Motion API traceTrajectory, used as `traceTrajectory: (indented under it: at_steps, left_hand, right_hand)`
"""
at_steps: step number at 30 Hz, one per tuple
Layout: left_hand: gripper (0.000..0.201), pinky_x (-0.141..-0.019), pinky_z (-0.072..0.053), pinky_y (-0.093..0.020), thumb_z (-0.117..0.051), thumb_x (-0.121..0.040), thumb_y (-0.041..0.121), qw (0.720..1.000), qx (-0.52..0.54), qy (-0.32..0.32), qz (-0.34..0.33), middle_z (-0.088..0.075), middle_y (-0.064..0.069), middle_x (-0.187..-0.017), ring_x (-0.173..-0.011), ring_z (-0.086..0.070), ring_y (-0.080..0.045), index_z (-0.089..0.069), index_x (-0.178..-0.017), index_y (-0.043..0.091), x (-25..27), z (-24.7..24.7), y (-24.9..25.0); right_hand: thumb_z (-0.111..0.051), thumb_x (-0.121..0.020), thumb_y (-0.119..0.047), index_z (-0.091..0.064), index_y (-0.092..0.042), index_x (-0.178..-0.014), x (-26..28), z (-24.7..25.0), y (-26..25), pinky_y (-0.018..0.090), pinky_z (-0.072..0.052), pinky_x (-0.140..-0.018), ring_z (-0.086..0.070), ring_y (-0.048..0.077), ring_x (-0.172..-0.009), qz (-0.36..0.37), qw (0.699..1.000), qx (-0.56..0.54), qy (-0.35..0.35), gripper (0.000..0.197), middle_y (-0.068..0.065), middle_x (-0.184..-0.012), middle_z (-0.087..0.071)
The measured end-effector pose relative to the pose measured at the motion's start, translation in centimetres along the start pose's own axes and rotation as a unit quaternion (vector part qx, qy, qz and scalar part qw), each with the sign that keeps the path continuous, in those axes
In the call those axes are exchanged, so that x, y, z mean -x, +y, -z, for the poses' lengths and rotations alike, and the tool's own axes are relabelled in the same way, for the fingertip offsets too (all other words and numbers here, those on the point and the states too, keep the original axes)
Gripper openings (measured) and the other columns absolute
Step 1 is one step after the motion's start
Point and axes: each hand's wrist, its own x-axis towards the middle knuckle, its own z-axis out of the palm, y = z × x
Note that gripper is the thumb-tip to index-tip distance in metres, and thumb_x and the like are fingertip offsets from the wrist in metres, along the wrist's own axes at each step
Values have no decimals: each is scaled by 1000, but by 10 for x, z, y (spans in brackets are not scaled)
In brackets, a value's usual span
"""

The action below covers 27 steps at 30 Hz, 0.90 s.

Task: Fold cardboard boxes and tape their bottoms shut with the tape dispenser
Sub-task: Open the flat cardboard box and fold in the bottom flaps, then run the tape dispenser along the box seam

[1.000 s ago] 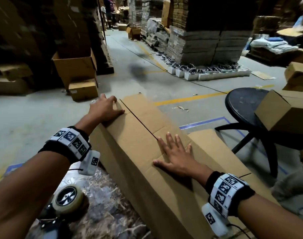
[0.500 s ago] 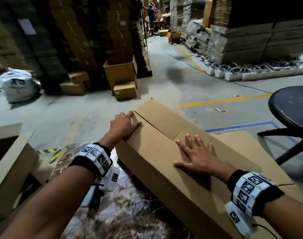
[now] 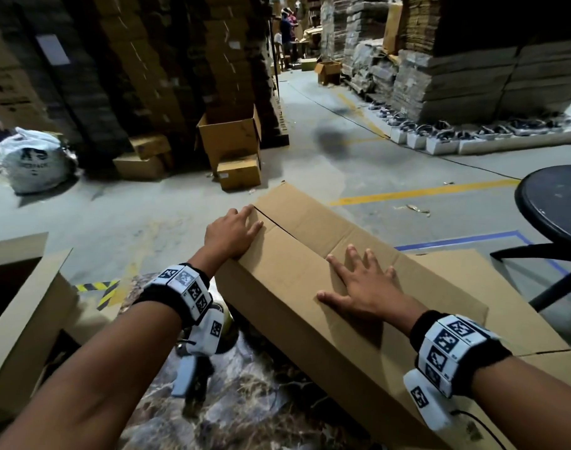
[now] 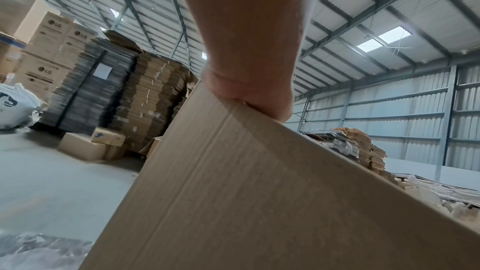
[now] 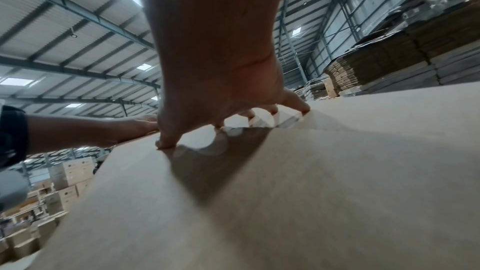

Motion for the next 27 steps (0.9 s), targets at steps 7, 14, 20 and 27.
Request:
traceTrajectory:
  at_steps: [7,14,20,27]
  left_hand:
    - [60,-83,-49,-43,-31,-99,61,999,29,-5,-13,-54,-10,-134,-115,-56,-32,-29,-151,32,-37,-17,-74]
    - [56,-86,-50,-44,-34,-99,58,997,65,-19,-25,-54,-13,-135,-116,-56,-34,-31,-149,32,-80,-57,-124]
    - [55,-90,-48,-45,-38,-99,52,993,113,-12,11,-56,-13,-133,-117,-56,-34,-29,-149,30,-107,-72,-122]
    - [54,-92,-46,-47,-38,-101,49,984,156,-47,-67,-50,-16,-137,-120,-52,-36,-30,-151,30,-120,-94,-122]
  right_hand:
    - [-19,-71,-95,11,-49,-150,-45,-7,-61,71,-6,-112,12,37,-150,-23,1000,-7,-4,97,3,-164,18]
    - [-19,-74,-93,9,-49,-151,-108,-11,-100,71,-3,-113,10,38,-150,-58,998,1,-29,93,4,-165,14]
    - [-21,-70,-94,4,-50,-151,-146,7,-88,68,-15,-114,-1,36,-151,-58,995,15,-80,95,2,-166,6]
    - [-36,-77,-87,3,-45,-153,-173,6,-85,65,-24,-113,-6,42,-149,-77,989,44,-115,95,10,-165,1]
